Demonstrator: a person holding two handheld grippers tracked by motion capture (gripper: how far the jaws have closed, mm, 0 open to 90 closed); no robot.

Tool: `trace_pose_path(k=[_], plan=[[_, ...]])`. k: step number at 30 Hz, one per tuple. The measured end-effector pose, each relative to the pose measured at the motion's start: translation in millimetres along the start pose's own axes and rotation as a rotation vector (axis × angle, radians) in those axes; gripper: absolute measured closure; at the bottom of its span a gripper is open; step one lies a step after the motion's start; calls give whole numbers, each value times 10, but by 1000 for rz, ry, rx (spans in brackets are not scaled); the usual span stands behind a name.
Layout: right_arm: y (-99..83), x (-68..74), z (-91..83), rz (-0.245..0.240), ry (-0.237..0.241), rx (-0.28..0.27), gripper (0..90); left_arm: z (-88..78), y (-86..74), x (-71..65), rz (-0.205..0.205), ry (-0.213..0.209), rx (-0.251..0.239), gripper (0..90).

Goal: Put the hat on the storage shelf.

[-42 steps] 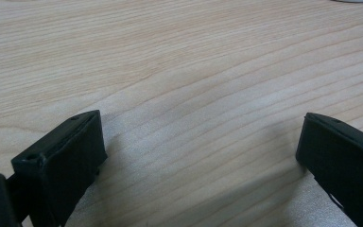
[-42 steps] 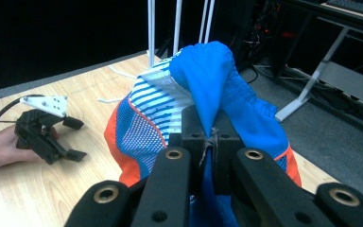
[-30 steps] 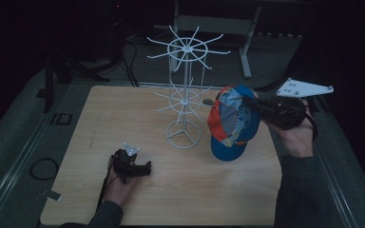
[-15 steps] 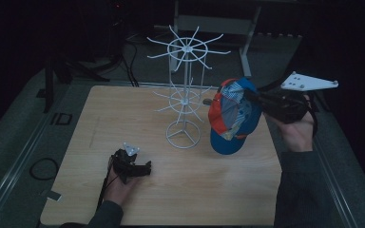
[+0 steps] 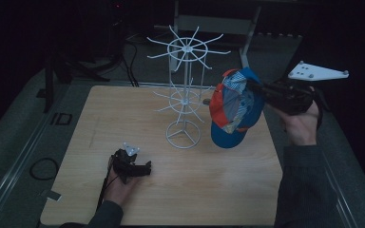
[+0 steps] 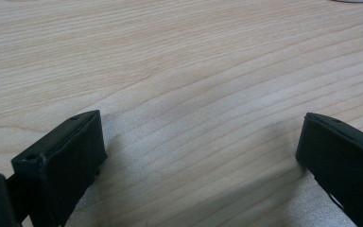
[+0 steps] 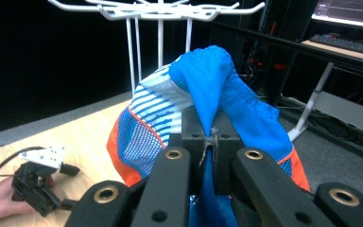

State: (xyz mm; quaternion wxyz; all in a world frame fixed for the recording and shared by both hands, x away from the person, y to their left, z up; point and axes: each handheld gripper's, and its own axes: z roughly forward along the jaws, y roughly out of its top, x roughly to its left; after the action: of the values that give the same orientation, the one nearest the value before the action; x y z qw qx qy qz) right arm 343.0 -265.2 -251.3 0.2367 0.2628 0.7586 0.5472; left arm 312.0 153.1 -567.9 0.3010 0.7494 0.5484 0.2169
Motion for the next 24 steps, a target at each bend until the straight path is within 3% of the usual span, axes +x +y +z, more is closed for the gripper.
trace_pose_path(k=[24], plan=[[226,27,-59,-24,-8,-37,873,4,4,-6,3,-2,1,24]])
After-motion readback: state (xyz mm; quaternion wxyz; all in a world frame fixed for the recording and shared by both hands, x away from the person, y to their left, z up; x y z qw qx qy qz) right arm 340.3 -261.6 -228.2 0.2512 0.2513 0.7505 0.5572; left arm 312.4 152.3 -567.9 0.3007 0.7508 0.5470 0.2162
